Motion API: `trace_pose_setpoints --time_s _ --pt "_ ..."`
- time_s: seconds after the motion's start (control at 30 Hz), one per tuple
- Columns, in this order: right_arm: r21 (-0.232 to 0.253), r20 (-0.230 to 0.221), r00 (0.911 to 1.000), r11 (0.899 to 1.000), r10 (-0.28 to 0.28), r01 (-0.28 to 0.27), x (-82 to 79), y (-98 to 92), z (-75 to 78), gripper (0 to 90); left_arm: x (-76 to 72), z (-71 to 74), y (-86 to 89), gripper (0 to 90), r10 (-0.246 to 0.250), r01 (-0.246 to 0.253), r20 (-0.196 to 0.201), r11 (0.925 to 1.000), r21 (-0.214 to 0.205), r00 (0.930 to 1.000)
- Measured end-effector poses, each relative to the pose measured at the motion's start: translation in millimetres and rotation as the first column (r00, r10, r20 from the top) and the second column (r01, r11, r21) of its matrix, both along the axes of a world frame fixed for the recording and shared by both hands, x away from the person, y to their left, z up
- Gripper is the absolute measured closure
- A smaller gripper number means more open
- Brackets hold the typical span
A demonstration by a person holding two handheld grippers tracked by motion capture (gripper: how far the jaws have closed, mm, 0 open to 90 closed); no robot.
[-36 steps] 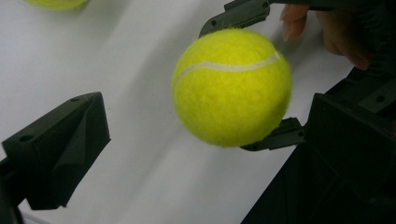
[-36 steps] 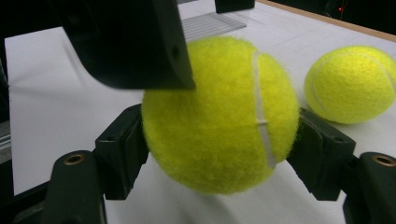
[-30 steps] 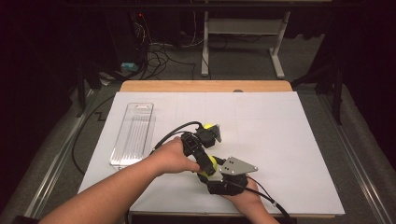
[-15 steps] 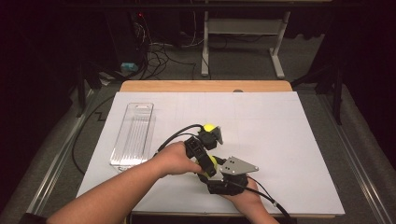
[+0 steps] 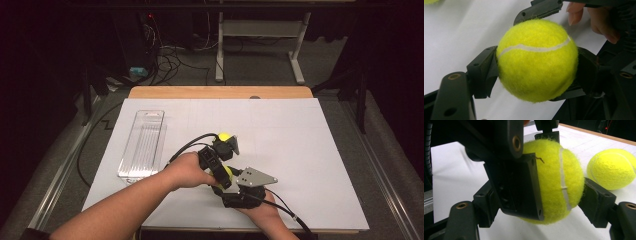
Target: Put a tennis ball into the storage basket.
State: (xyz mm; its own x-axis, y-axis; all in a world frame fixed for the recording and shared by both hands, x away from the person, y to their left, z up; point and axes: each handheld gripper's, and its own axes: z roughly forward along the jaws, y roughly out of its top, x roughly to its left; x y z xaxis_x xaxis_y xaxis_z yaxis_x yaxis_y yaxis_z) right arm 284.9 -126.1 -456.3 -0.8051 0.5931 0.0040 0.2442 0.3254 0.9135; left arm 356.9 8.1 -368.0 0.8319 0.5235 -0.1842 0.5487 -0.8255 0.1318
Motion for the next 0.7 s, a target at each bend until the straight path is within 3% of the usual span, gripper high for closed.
trace_pose_setpoints --time_s 0.07,0.1,0.13,0.17,0.2,0.3,0.7 --pt "0.01 0.011 0.9999 1.0 -0.004 0.004 0.5 0.4 -0.6 24.9 0.2 0.8 -0.2 26.8 -0.002 0.002 -0.001 1.0 0.007 1.0" --pt "0.011 0.009 0.9999 1.0 -0.005 0.005 1.4 0.2 -1.0 18.4 0.3 1.4 -0.1 26.9 -0.002 0.002 0.002 1.0 0.008 1.0" --pt "0.011 0.009 0.9999 1.0 -0.005 0.005 1.4 0.2 -1.0 18.4 0.5 1.9 0.2 26.9 0.002 -0.002 0.002 1.0 0.003 1.0" --pt "0.002 -0.005 0.9999 1.0 -0.013 0.013 2.0 0.4 -1.9 12.0 1.4 3.7 1.2 26.9 0.002 -0.002 0.004 1.0 0.006 1.0" --pt "0.002 -0.005 0.9999 1.0 -0.013 0.013 2.0 0.4 -1.9 12.0 1.4 3.7 1.2 26.9 0.002 -0.002 0.004 1.0 0.006 1.0" --pt "0.007 -0.008 0.9995 1.0 -0.03 0.03 3.9 0.6 -3.8 0.0 2.8 5.2 3.5 26.8 0.011 -0.011 0.013 0.9999 0.008 0.9999" --pt "0.013 0.002 0.9977 0.998 -0.068 0.068 4.2 -17.8 -3.9 0.0 8.3 8.0 15.4 26.8 0.041 -0.041 0.019 0.9989 0.023 0.999"
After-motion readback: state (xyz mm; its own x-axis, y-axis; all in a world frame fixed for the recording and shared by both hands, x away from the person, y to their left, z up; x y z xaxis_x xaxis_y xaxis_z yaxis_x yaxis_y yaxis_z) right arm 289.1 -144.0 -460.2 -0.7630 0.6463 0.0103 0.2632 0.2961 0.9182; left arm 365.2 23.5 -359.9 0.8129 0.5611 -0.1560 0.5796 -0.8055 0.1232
